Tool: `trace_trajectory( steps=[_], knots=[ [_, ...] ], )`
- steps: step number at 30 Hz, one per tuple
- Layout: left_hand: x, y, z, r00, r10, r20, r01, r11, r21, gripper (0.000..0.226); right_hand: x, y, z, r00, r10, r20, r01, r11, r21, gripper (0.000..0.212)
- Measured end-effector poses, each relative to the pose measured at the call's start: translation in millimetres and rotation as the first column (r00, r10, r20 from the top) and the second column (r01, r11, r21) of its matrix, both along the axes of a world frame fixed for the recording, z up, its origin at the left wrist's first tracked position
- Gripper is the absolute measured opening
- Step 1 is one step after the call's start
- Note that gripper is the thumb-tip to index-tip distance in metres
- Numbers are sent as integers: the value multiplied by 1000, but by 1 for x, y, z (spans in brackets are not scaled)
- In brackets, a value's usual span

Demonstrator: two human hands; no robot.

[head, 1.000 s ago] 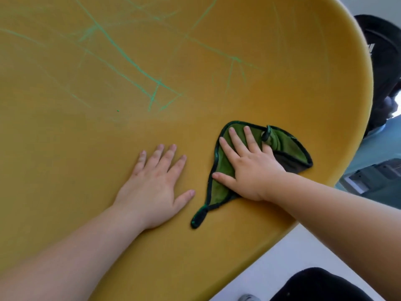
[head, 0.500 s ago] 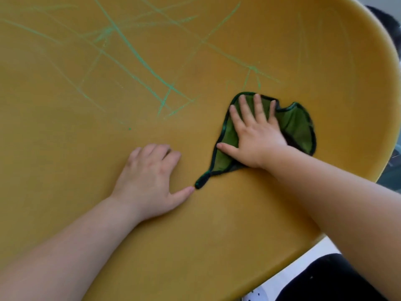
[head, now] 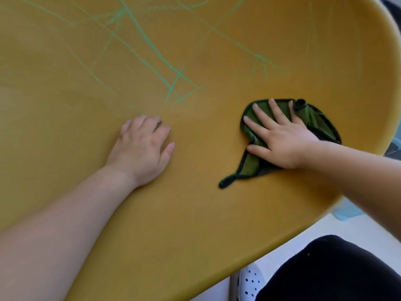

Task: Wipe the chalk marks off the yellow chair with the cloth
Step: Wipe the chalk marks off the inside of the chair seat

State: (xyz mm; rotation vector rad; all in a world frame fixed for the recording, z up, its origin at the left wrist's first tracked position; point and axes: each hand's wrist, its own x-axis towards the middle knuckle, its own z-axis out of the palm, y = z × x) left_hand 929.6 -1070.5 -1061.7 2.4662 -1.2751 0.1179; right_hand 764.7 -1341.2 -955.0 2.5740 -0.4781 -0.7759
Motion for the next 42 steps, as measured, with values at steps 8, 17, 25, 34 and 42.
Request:
trace_trajectory(
  steps=[8, 17, 25, 34, 42],
  knots=[
    [8, 7, 3, 993, 52, -105, -78, 961, -265, 45, 19, 154, -63, 957, 269, 107, -284, 801, 527, 78],
    [-2, 3, -1, 999, -36, -16, 33, 991, -129, 47, -30, 44, -16, 992, 124, -28, -120, 986, 114, 76],
    [7, 6, 3, 986, 123, -108, -144, 967, -212, 42, 41, 96, -64, 984, 101, 149, -140, 949, 281, 97],
    [5, 2, 8, 991, 70, -116, -90, 980, -176, 42, -50, 163, -33, 861, 508, 13, -395, 652, 647, 80],
    [-13, -19, 4, 997, 13, -72, -9, 999, 50, 64, 10, -20, -4, 986, 167, 9, -167, 986, -15, 88]
  ],
)
